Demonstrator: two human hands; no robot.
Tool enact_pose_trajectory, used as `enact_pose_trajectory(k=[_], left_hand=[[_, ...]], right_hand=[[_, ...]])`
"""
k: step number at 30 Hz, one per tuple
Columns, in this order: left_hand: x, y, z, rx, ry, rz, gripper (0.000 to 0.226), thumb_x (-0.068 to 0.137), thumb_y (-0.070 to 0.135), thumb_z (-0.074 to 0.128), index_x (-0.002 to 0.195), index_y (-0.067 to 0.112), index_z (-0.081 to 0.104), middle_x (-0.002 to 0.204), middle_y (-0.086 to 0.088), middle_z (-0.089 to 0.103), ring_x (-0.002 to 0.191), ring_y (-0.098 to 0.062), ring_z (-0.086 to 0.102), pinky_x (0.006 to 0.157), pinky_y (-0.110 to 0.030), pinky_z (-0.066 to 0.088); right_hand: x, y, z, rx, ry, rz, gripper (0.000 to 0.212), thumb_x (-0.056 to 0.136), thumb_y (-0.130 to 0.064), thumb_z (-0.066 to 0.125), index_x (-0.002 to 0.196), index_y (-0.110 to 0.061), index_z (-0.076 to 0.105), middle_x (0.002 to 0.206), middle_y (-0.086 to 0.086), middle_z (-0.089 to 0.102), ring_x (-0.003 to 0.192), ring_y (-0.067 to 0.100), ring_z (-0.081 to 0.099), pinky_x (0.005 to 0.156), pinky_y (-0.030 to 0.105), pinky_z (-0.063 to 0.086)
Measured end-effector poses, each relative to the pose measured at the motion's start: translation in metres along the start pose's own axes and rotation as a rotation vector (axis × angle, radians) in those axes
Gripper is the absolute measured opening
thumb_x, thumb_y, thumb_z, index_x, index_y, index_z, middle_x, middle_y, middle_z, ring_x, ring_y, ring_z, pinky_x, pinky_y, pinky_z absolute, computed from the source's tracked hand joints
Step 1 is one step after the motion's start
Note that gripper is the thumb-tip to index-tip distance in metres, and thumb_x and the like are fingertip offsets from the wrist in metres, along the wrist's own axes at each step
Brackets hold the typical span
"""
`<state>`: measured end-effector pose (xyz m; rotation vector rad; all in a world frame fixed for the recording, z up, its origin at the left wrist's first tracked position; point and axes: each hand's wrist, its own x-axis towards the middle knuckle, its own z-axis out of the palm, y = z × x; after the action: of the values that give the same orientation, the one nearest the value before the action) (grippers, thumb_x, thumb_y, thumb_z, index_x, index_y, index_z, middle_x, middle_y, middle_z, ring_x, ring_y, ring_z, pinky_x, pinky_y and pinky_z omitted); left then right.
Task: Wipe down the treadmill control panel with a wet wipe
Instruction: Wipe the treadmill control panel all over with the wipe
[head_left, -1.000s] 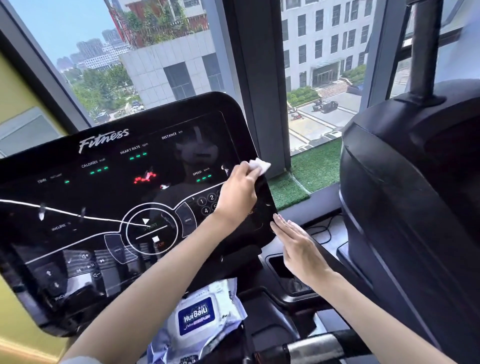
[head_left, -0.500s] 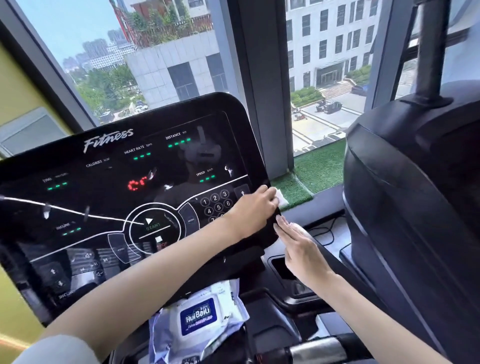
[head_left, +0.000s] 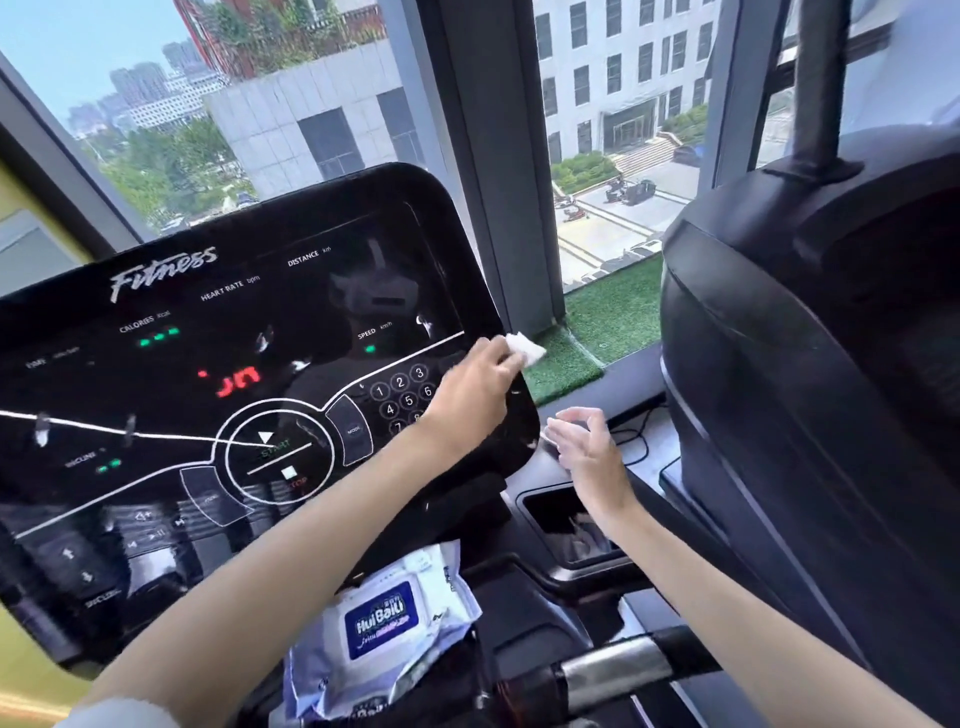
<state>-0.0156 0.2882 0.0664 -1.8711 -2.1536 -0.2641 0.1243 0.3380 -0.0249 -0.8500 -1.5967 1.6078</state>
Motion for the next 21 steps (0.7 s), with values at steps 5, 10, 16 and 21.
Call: enact_pose_trajectory(k=[5, 10, 16, 21], left_hand=[[-0.01, 0.005, 0.007, 0.082, -0.164, 0.115, 0.047, 0.082, -0.005, 0.047, 0.126, 0.01, 0.051, 0.118, -0.007, 0.046, 0.112, -0.022, 0.04, 0.071, -0.038, 0.053], [-0.015, 0.016, 0.013, 0.016, -0.176, 0.078, 0.044, 0.08, -0.008, 0.046, 0.12, 0.007, 0.055, 0.114, -0.008, 0.046, 0.108, -0.023, 0.041, 0.074, -0.032, 0.05], [-0.003, 0.008, 0.003, 0.013, -0.041, -0.072, 0.05, 0.078, -0.013, 0.048, 0.122, 0.008, 0.056, 0.111, -0.008, 0.048, 0.106, -0.023, 0.043, 0.077, -0.038, 0.053], [-0.023, 0.012, 0.011, 0.096, -0.372, 0.303, 0.045, 0.077, -0.008, 0.046, 0.116, 0.011, 0.058, 0.109, -0.004, 0.047, 0.102, -0.019, 0.04, 0.071, -0.033, 0.052]], right_hand=[[0.008, -0.009, -0.006, 0.423, -0.11, 0.239, 0.061, 0.085, 0.009, 0.051, 0.132, -0.025, 0.032, 0.111, 0.013, 0.066, 0.106, 0.018, 0.063, 0.105, 0.036, 0.036], [0.006, -0.009, -0.008, 0.515, -0.13, 0.274, 0.066, 0.084, 0.009, 0.052, 0.14, -0.017, 0.027, 0.115, 0.015, 0.063, 0.112, 0.021, 0.058, 0.107, 0.038, 0.035], [0.008, -0.009, -0.013, 0.546, -0.157, 0.264, 0.066, 0.084, 0.019, 0.039, 0.136, -0.02, 0.028, 0.114, 0.019, 0.064, 0.105, 0.019, 0.063, 0.102, 0.031, 0.04], [0.013, -0.001, -0.012, 0.537, -0.113, 0.28, 0.073, 0.081, 0.018, 0.048, 0.138, -0.025, 0.032, 0.115, 0.017, 0.056, 0.1, 0.02, 0.054, 0.103, 0.034, 0.037]])
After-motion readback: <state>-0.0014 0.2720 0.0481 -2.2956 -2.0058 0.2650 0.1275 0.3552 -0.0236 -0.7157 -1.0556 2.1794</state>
